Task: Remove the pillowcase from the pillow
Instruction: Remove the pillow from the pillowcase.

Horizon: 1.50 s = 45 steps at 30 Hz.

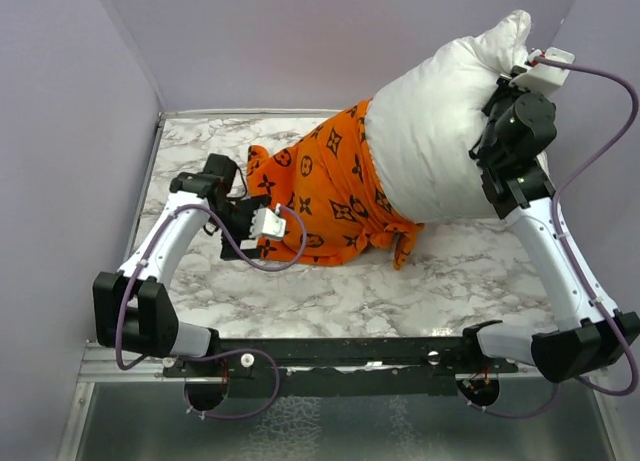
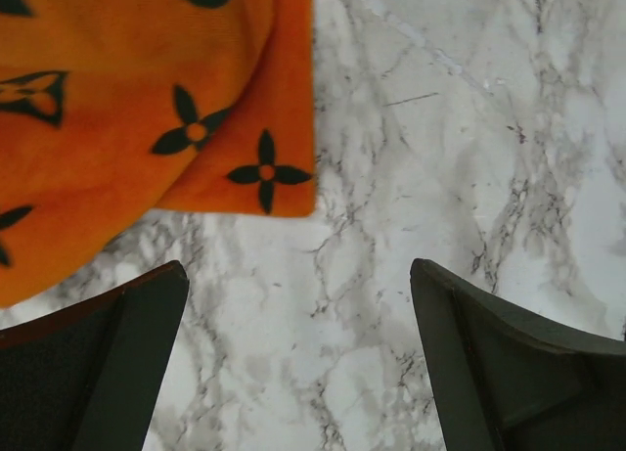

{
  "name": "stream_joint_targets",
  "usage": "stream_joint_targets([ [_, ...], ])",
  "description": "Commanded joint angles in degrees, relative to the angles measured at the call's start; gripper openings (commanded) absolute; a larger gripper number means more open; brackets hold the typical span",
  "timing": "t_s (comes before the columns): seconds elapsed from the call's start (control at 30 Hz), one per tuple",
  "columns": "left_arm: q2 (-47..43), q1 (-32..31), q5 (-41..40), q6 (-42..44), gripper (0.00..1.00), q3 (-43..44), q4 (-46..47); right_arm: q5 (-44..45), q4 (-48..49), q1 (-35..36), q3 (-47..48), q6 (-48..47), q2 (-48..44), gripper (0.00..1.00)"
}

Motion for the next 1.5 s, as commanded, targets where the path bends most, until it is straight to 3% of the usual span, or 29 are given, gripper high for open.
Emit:
stream_joint_targets([
  [0.0,3.2,-4.1,-4.4,-0.9,0.99,-3.6,3.8,0.2,6.8,0.8,-4.2,-2.9,-5.6,0.01],
  [0.33,12.7,-15.2,-9.7,-12.6,0.99,-7.5,23.3,-1.4,4.6,1.3,-13.0,-2.6,-13.3,0.01],
  [0.5,21.7,-15.7,-13.0,-17.3,0.99,-4.9,25.9,-1.8,2.1,1.3,-15.2,-1.7,-16.7,0.01],
  [0.77,26.5,-15.7,-16.6,-20.0,0.98,-7.8,31.6,-2.1,-4.5,1.3,-17.0,-0.3,-22.1,0.01],
  [0.83,27.3,-15.0,-17.9,-20.5,0.84,-9.0,33.0,-2.2,-7.2,1.3,-17.1,1.4,-24.0,0.01],
  [0.87,27.4,-14.3,-18.1,-21.2,0.70,-9.4,33.4,-2.2,-8.6,1.3,-17.1,2.5,-24.9,0.01],
  [0.93,26.8,-12.5,-18.0,-23.1,0.21,-9.9,34.3,-2.5,-11.8,1.3,-16.7,4.8,-26.6,0.01],
  [0.97,25.9,-11.1,-17.4,-23.6,0.05,-10.3,34.4,-2.5,-13.9,1.3,-16.3,6.1,-27.3,0.01],
  [1.0,24.8,-9.6,-16.8,-23.8,0.00,-10.7,34.4,-2.7,-15.8,1.3,-16.0,7.4,-27.9,0.01],
  [1.17,19.1,-1.3,-13.2,-21.3,0.00,-11.4,29.9,-5.3,-20.7,1.3,-14.9,11.0,-29.8,0.01],
  [1.47,-3.9,12.4,-9.1,-14.8,0.00,-10.9,30.4,-7.2,-32.5,1.3,-5.2,17.4,-27.7,0.01],
])
